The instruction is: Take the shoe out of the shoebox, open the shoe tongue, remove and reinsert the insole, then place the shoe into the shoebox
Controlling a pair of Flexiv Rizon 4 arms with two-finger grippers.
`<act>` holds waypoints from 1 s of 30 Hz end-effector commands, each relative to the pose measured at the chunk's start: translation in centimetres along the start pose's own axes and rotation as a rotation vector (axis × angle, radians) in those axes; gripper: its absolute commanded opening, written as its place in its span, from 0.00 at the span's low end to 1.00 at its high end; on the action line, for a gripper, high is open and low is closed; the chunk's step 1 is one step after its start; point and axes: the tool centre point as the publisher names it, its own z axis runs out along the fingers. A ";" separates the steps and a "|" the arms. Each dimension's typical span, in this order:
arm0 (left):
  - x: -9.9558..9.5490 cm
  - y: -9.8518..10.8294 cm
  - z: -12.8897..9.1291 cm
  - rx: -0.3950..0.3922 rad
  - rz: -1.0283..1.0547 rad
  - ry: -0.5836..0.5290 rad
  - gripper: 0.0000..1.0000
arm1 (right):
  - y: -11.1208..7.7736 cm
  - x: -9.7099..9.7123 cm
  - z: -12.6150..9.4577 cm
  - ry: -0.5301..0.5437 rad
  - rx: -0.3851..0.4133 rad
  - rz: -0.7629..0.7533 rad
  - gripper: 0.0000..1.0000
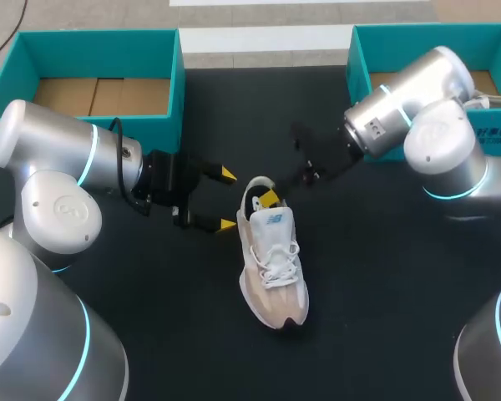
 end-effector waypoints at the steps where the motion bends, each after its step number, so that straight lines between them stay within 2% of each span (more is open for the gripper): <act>1: 0.0 0.0 0.1 -0.003 0.000 0.000 1.00 | 0.7 0.1 -0.6 -0.006 0.003 -0.014 0.34; 4: 0.0 0.0 0.1 -0.003 0.000 0.000 1.00 | 1.1 0.1 -1.2 -0.026 -0.006 -0.029 0.35; 8: 0.0 0.0 0.1 -0.003 0.000 0.000 1.00 | 1.8 0.5 -3.0 -0.067 -0.011 -0.055 0.36; 15: 0.0 0.0 0.1 -0.003 0.000 0.000 1.00 | 2.1 3.1 -6.9 -0.183 -0.004 -0.051 0.38; 21: 0.0 0.0 0.1 -0.003 0.000 0.000 1.00 | 1.7 5.5 -8.3 -0.256 -0.021 0.006 0.35; 23: 0.0 0.0 0.1 -0.003 0.000 0.000 1.00 | 1.5 5.9 -8.2 -0.267 -0.019 0.043 0.28; 25: 0.0 0.0 0.1 -0.003 0.000 0.000 1.00 | 1.3 6.2 -7.9 -0.288 -0.018 0.087 0.15; 26: 0.0 0.0 0.1 -0.003 0.000 0.000 1.00 | 1.2 6.2 -7.8 -0.303 -0.015 0.104 0.05; 27: 0.0 0.0 0.1 -0.003 0.000 0.000 1.00 | 1.2 6.2 -7.6 -0.328 -0.024 0.129 0.00; 30: 0.0 0.0 0.1 -0.003 0.000 0.000 1.00 | 1.0 6.3 -7.3 -0.432 -0.014 0.208 0.00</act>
